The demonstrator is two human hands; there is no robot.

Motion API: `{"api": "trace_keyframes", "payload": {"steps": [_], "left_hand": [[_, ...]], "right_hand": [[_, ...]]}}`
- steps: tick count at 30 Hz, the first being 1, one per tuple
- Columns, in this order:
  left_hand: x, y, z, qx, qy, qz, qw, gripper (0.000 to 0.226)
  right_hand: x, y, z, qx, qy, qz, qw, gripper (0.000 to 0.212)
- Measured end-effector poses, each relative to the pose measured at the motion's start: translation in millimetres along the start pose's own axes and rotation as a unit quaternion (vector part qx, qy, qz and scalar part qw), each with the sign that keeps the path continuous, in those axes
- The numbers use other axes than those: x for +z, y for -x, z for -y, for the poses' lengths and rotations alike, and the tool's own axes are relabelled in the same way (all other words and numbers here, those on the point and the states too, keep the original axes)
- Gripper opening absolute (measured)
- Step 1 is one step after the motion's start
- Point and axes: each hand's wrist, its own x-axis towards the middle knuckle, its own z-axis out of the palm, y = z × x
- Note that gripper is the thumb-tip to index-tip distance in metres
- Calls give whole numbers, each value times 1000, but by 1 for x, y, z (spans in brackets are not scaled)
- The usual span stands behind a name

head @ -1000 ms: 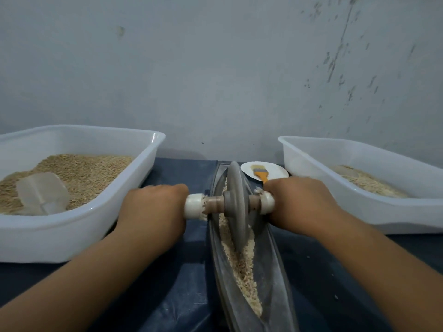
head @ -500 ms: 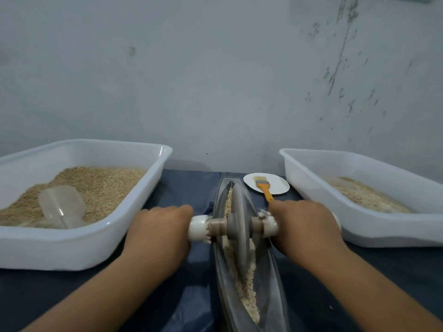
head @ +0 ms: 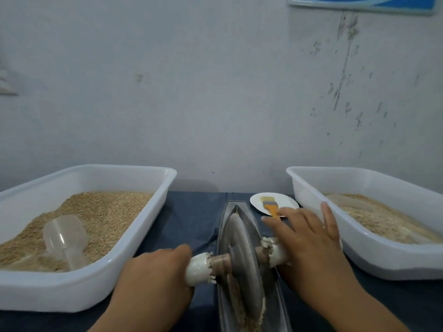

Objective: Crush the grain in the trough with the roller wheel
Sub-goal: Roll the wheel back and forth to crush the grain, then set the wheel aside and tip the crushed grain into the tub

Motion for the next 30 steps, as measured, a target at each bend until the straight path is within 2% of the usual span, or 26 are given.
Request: {"api": "trace_keyframes", "payload": {"steps": [3, 6, 8, 12, 16, 19, 21, 28, 30], "left_hand": [[0, 3, -2, -21, 13, 4, 1000, 30], [1, 6, 1, -60, 55, 7, 997, 30], [1, 6, 3, -90, 88, 0, 992, 27], [-4, 4, 4, -154, 221, -2, 963, 17], [-9, 2, 1, -189, 417, 39, 888, 14], [-10, 2, -4, -217, 540, 83, 809, 22], [-8, 1, -7, -221, 584, 102, 775, 29], [4, -3, -3, -241, 609, 100, 749, 31], [7, -5, 0, -254, 611, 94, 744, 31]], "right_hand": [[-9, 0, -1, 6, -18, 9, 1000, 109], [-18, 2, -1, -33, -101, -48, 993, 114], [-22, 3, 1, -48, -161, -104, 980, 102], [-28, 4, 2, 38, -229, -227, 946, 63], [-25, 5, -2, 106, -236, -275, 926, 52], [-20, 6, 1, 129, -269, -256, 920, 46], [-17, 7, 4, 128, -289, -229, 920, 47], [-8, 8, 4, 127, -311, -178, 925, 39], [-5, 9, 4, 148, -311, -150, 927, 43]]}}
